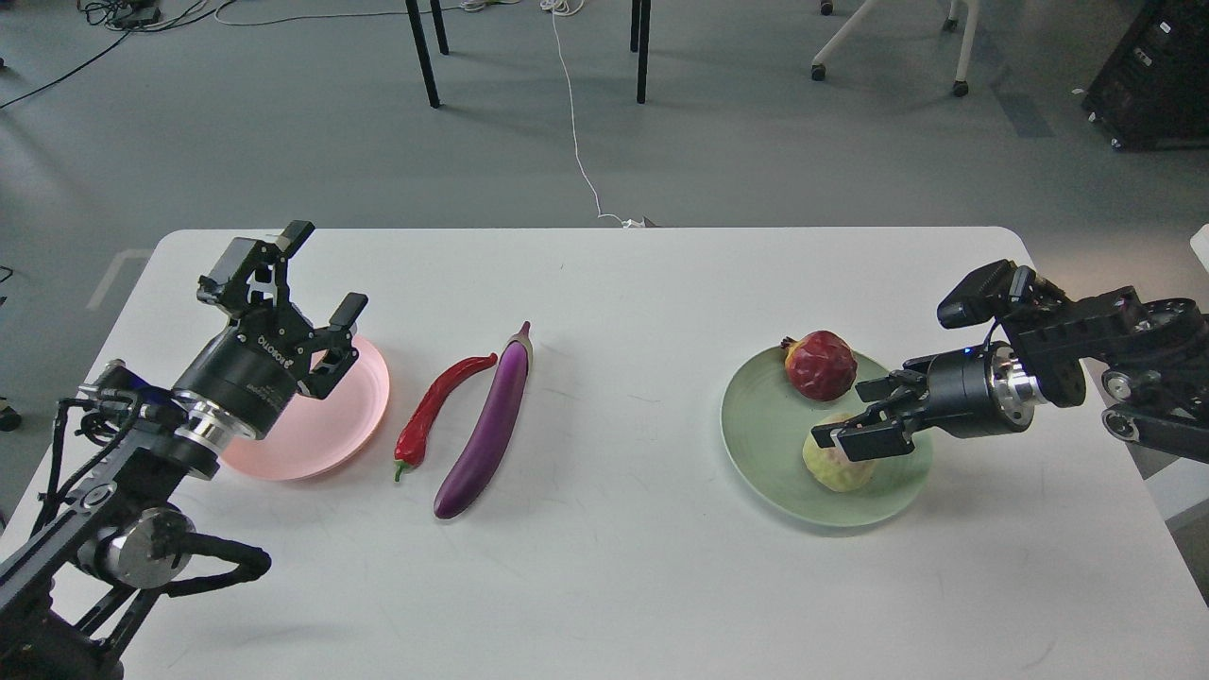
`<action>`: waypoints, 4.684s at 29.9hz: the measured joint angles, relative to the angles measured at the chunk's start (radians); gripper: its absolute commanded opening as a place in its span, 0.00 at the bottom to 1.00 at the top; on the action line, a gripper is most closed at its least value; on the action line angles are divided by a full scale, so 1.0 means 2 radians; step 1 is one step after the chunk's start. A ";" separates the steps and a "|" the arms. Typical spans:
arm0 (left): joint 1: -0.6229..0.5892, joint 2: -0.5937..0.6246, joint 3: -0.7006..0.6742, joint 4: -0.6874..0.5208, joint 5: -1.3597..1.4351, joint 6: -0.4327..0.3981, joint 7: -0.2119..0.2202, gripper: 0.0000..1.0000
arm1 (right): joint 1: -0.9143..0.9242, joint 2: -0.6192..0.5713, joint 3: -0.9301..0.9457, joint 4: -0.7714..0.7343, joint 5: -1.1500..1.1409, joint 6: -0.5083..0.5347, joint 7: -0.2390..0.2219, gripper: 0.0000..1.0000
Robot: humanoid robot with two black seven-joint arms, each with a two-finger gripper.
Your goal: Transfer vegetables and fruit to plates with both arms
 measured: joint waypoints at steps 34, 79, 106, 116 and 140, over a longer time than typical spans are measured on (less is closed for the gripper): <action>-0.209 0.053 0.221 0.043 0.669 -0.001 0.002 0.98 | -0.556 0.024 0.633 -0.007 0.632 0.108 0.000 0.97; -0.312 0.041 0.397 0.223 0.761 -0.001 -0.025 0.39 | -0.567 0.024 0.636 -0.006 0.622 0.107 0.000 0.97; -0.346 0.114 0.389 0.196 0.677 0.003 -0.024 0.13 | -0.567 0.024 0.641 -0.006 0.622 0.107 0.000 0.97; -0.314 0.183 0.396 0.200 0.608 0.003 -0.025 0.24 | -0.567 0.025 0.640 -0.006 0.620 0.107 0.000 0.97; -0.315 0.189 0.385 0.061 0.600 0.012 0.006 0.83 | -0.567 0.026 0.645 -0.005 0.616 0.107 0.000 0.97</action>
